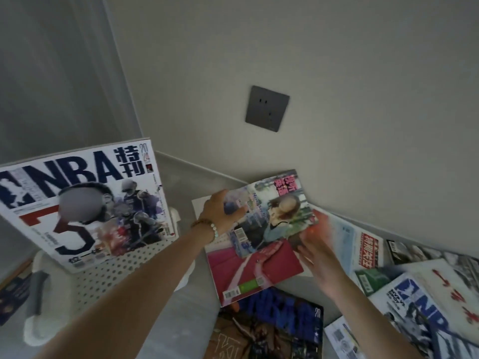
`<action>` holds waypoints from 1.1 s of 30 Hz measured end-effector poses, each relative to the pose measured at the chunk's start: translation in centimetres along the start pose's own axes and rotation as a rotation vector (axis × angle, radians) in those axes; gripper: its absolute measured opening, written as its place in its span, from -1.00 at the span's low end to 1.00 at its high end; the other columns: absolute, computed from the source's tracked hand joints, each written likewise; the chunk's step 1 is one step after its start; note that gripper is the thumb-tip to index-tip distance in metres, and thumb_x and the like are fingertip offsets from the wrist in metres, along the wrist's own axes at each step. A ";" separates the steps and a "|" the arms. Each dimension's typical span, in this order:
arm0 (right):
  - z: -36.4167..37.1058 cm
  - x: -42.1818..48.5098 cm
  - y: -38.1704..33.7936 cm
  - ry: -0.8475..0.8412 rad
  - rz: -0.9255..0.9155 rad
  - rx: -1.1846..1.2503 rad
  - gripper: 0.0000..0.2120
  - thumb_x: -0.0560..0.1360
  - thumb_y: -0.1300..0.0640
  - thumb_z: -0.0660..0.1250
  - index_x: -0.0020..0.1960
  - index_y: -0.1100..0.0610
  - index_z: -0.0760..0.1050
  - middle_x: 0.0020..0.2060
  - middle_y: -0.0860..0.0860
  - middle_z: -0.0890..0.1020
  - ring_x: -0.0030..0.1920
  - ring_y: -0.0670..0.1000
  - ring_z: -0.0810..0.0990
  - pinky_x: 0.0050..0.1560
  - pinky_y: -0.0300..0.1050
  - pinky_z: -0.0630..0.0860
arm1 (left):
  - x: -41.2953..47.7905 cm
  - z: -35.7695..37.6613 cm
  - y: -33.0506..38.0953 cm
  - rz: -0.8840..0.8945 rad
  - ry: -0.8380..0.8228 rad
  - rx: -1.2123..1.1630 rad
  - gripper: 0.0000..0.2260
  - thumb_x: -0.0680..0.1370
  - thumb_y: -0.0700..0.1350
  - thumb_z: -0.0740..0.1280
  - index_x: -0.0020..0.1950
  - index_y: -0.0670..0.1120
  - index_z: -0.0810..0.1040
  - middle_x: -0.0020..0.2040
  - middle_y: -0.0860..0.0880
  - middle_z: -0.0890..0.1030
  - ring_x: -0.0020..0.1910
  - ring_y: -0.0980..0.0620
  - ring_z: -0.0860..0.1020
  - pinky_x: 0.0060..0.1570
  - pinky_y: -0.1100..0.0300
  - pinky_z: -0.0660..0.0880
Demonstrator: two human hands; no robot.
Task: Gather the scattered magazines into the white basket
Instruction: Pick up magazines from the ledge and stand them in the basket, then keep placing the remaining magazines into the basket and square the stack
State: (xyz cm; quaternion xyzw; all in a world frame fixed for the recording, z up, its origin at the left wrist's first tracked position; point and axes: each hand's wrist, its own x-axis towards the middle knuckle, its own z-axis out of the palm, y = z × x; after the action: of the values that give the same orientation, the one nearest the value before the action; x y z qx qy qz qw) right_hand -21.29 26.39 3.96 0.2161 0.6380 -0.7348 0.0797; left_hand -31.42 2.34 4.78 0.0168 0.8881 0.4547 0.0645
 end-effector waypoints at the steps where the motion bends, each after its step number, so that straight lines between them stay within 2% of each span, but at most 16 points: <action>1: -0.6 0.7 0.3 0.017 0.025 0.052 -0.72 0.40 0.00 0.35 0.10 -0.01 0.53 -0.05 -0.05 0.71 0.06 0.00 0.62 0.08 -0.08 0.49 | 1.3 0.9 -0.1 -0.002 -0.022 0.079 -0.30 0.40 0.16 0.37 0.41 -0.15 0.23 0.40 -0.15 0.34 0.37 -0.14 0.32 0.32 0.04 0.31; 4: -2.0 2.8 0.7 0.035 0.102 0.203 -0.79 0.46 0.10 0.34 0.08 0.08 0.51 -0.16 -0.07 0.73 -0.06 -0.06 0.67 -0.07 -0.17 0.54 | 4.9 2.9 -0.3 -0.009 -0.067 0.249 -0.20 0.41 0.22 0.33 0.47 -0.16 0.11 0.48 -0.16 0.20 0.45 -0.15 0.19 0.41 -0.04 0.21; 6: -2.3 3.9 0.7 0.021 0.141 0.270 -0.71 0.39 0.12 0.38 0.11 0.11 0.50 -0.14 -0.04 0.73 -0.07 -0.06 0.68 -0.14 -0.21 0.55 | 6.7 3.9 -0.7 -0.037 -0.081 0.313 -0.20 0.41 0.26 0.29 0.47 -0.14 0.09 0.48 -0.15 0.20 0.44 -0.15 0.19 0.39 -0.06 0.22; 8: -2.7 4.9 0.9 0.016 0.187 0.333 -0.61 0.35 0.13 0.40 0.16 0.15 0.50 -0.01 0.03 0.70 0.05 -0.01 0.62 -0.05 -0.17 0.51 | 8.0 4.7 -0.9 -0.097 -0.131 0.353 -0.18 0.40 0.30 0.25 0.48 -0.11 0.05 0.48 -0.16 0.19 0.45 -0.17 0.18 0.39 -0.08 0.22; 10: -2.9 5.8 1.1 0.016 0.224 0.384 -0.67 0.42 0.17 0.37 0.17 0.18 0.50 0.07 0.07 0.65 0.11 0.02 0.58 -0.01 -0.14 0.49 | 9.2 5.3 -0.8 -0.159 -0.181 0.368 -0.19 0.40 0.34 0.21 0.49 -0.03 0.03 0.48 -0.18 0.18 0.45 -0.19 0.18 0.39 -0.11 0.23; 12: -3.1 6.5 1.2 0.028 0.245 0.417 -0.74 0.45 0.19 0.35 0.13 0.18 0.51 0.05 0.08 0.65 0.10 0.03 0.58 -0.01 -0.13 0.47 | 10.0 5.7 -0.8 -0.168 -0.206 0.379 -0.27 0.42 0.33 0.20 0.47 0.00 0.11 0.44 -0.19 0.27 0.40 -0.20 0.28 0.34 -0.11 0.31; 15: -3.1 7.3 1.2 0.027 0.239 0.408 -0.76 0.42 0.19 0.37 0.08 0.16 0.52 0.02 0.07 0.65 0.08 0.03 0.58 0.06 -0.12 0.45 | 10.6 5.9 -0.5 -0.085 -0.138 0.304 -0.48 0.46 0.21 0.25 0.33 -0.04 0.36 0.27 -0.13 0.49 0.20 -0.12 0.48 0.18 0.00 0.46; 17: -3.1 7.7 1.4 0.027 0.225 0.360 -0.80 0.46 0.19 0.35 0.08 0.14 0.53 0.03 0.07 0.66 0.10 0.04 0.58 0.10 -0.10 0.45 | 10.4 5.6 0.1 -0.022 -0.151 0.261 -0.60 0.49 0.15 0.25 0.22 -0.05 0.46 0.04 -0.04 0.58 -0.04 -0.01 0.53 -0.02 0.14 0.50; 20: -3.1 7.9 1.5 0.055 0.174 0.231 -0.81 0.51 0.20 0.31 0.11 0.11 0.54 0.03 0.06 0.68 0.10 0.05 0.60 0.06 -0.11 0.50 | 9.4 5.4 1.3 0.109 -0.242 0.372 -0.70 0.55 0.10 0.17 0.08 -0.09 0.50 -0.35 0.11 0.47 -0.41 0.14 0.42 -0.39 0.31 0.35; 22: -2.9 7.7 1.5 0.077 0.139 0.134 -0.82 0.51 0.20 0.30 0.10 0.11 0.54 0.05 0.08 0.65 0.10 0.07 0.59 0.09 -0.07 0.51 | 8.3 5.3 2.0 0.169 -0.249 0.361 -0.74 0.57 0.04 0.15 0.07 -0.11 0.48 -0.43 0.10 0.40 -0.50 0.15 0.35 -0.46 0.31 0.27; 24: -2.7 7.3 1.3 0.103 0.121 0.084 -0.82 0.51 0.17 0.29 0.11 0.15 0.52 0.07 0.12 0.63 0.09 0.10 0.59 0.11 -0.03 0.51 | 6.9 4.9 2.5 0.214 -0.234 0.250 -0.76 0.58 0.02 0.16 0.07 -0.10 0.48 -0.47 0.09 0.37 -0.56 0.16 0.29 -0.49 0.32 0.26; 26: -2.6 6.6 0.8 0.094 0.103 0.067 -0.78 0.52 0.14 0.27 0.14 0.19 0.50 0.07 0.16 0.64 0.06 0.12 0.60 0.09 0.01 0.52 | 5.2 4.0 3.1 0.224 -0.206 0.036 -0.79 0.57 0.00 0.18 0.06 -0.09 0.50 -0.51 0.09 0.32 -0.61 0.19 0.24 -0.53 0.33 0.27; 28: -2.6 5.7 -0.3 0.037 0.075 0.123 -0.73 0.52 0.10 0.28 0.18 0.16 0.49 0.11 0.16 0.63 0.10 0.15 0.60 0.18 0.14 0.50 | 3.2 2.3 4.1 0.216 -0.186 -0.143 -0.83 0.57 -0.04 0.21 0.02 -0.07 0.54 -0.55 0.11 0.28 -0.63 0.21 0.23 -0.55 0.37 0.25; 30: -2.4 4.7 -1.8 -0.014 0.064 0.227 -0.67 0.49 0.02 0.30 0.21 0.11 0.49 0.13 0.14 0.63 0.17 0.18 0.57 0.25 0.26 0.42 | 1.2 0.5 4.9 0.217 -0.174 -0.298 -0.88 0.56 -0.09 0.22 -0.03 -0.03 0.54 -0.53 0.13 0.37 -0.54 0.22 0.30 -0.46 0.34 0.31; 32: -1.6 3.7 -3.8 -0.036 0.050 0.280 -0.69 0.45 -0.02 0.34 0.14 0.07 0.55 0.12 0.15 0.64 0.18 0.22 0.57 0.25 0.32 0.40 | -0.9 -1.7 5.8 0.246 -0.160 -0.414 -0.86 0.56 -0.14 0.22 -0.01 -0.16 0.54 -0.37 0.07 0.50 -0.36 0.12 0.43 -0.30 0.24 0.39; 33: -0.8 3.1 -5.0 -0.048 0.023 0.276 -0.74 0.44 -0.01 0.36 0.09 0.07 0.58 0.12 0.16 0.63 0.18 0.23 0.56 0.25 0.32 0.40 | -1.9 -3.0 6.0 0.260 -0.147 -0.456 -0.86 0.55 -0.15 0.22 -0.01 -0.16 0.54 -0.32 0.06 0.55 -0.31 0.12 0.47 -0.25 0.25 0.42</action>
State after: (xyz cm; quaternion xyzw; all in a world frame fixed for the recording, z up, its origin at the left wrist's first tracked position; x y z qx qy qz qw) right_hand -25.86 28.55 7.06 0.2144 0.5261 -0.8197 0.0729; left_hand -30.15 3.31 11.58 0.1484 0.7460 0.6452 0.0719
